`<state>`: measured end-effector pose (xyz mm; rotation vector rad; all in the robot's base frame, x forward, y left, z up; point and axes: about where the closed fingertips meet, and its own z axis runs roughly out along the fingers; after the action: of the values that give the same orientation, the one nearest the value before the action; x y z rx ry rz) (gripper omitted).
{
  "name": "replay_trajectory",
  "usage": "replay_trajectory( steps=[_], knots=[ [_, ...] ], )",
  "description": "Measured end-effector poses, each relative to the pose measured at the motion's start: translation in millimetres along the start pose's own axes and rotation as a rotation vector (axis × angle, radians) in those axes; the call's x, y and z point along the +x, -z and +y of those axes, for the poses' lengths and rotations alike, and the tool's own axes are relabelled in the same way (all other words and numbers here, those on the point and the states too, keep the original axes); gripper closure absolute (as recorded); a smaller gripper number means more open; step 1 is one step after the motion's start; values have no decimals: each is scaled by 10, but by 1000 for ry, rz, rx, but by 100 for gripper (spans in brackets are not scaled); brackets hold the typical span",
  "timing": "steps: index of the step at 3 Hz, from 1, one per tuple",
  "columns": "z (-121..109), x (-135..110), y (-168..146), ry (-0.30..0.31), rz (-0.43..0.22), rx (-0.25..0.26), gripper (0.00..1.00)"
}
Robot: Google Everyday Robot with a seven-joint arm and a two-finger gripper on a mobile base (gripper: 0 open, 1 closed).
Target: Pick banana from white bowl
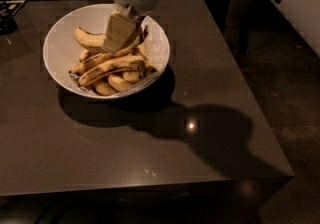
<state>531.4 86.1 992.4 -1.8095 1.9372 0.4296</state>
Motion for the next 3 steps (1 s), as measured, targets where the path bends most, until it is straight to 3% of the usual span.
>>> replay_trajectory(
  steps=[1, 3],
  knots=[
    [105, 82, 159, 92, -109, -74, 100],
    [429, 422, 490, 233, -237, -154, 100]
  ],
)
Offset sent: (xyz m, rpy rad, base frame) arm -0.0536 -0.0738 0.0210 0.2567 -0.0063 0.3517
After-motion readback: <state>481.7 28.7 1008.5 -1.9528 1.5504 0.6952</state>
